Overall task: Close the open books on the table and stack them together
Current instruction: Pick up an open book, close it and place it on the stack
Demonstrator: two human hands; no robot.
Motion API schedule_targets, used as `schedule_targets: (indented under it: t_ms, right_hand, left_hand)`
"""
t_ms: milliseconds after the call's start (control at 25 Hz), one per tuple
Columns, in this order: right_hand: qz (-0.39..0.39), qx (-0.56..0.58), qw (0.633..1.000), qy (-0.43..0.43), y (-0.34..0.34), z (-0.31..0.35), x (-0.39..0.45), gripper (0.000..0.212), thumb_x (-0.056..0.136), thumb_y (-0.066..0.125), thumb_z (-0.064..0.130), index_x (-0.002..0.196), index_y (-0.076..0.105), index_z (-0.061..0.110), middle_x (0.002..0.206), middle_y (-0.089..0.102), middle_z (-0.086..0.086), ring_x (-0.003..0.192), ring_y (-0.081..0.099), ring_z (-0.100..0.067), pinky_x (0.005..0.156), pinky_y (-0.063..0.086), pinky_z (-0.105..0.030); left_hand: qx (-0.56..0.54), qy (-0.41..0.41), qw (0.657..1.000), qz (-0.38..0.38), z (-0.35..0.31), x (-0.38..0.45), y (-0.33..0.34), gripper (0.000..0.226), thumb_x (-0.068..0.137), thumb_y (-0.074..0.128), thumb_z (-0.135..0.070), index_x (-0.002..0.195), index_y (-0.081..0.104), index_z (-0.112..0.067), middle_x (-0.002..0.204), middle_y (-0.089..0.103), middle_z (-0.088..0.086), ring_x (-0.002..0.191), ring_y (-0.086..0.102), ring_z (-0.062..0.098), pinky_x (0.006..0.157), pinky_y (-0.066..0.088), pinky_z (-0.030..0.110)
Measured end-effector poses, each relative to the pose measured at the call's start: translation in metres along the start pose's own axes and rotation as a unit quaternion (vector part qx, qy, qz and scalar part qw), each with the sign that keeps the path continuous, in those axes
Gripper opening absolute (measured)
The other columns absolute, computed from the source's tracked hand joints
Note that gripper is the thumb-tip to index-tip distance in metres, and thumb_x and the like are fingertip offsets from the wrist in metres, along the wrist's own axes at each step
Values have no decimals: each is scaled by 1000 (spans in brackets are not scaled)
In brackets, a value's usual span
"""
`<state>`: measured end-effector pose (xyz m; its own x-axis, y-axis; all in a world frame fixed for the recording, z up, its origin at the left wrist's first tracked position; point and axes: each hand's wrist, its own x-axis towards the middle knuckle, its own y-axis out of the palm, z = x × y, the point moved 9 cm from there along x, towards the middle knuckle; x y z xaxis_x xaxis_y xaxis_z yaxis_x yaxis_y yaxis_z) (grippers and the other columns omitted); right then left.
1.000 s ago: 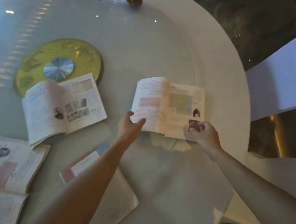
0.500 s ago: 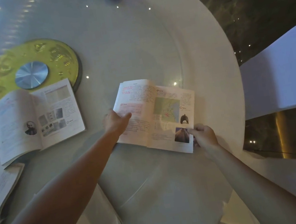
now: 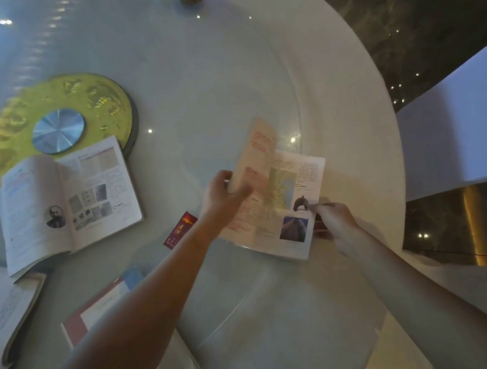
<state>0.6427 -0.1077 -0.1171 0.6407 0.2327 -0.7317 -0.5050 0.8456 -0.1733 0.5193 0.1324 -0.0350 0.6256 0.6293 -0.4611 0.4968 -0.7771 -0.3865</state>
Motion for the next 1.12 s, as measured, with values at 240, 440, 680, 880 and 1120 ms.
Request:
schedule_targets:
  t_ms: [240,440,680,880,1120]
  right_hand:
    - [-34,13,999,16,-7,-17,1,38,95,51,35,97,73,4,86,76,-16,71,68,-29,67,53,-35]
    - [-27,1,1000,0,-7,-28,5,32,99,58,39,96,73,10,107,78,-10,100,73,-27,89,61,-45]
    - [-32,-33,998,-31,-13,-32,1,31,89,69,36,87,66,4,101,72,-21,102,68,-42,76,52,-44]
    - [-2,1,1000,13,-3,-28,-20,31,92,70,40,102,71,11,94,72,-11,82,65,-30,68,49,-41]
    - [120,31,992,-37,60,-3,-69,8,95,67,17,98,68,10,96,75,-14,83,67,-26,76,49,-41]
  left_hand:
    - [28,15,996,79,15,-11,58,44,98,52,-48,106,71,-9,87,71,2,79,69,18,71,57,32]
    - [169,-91,981,-6,65,-3,43,58,84,67,-35,133,50,-9,128,49,14,121,51,32,100,51,50]
    - [-36,-147,986,70,57,-24,50,30,87,74,-23,113,63,-14,107,74,11,76,72,15,58,58,28]
    - [-211,-133,959,135,43,-64,37,20,96,62,-18,117,61,-16,112,75,20,96,73,35,84,58,54]
    - [-334,-87,937,53,82,-109,-39,11,97,60,-11,105,65,-16,112,70,24,88,73,31,85,56,54]
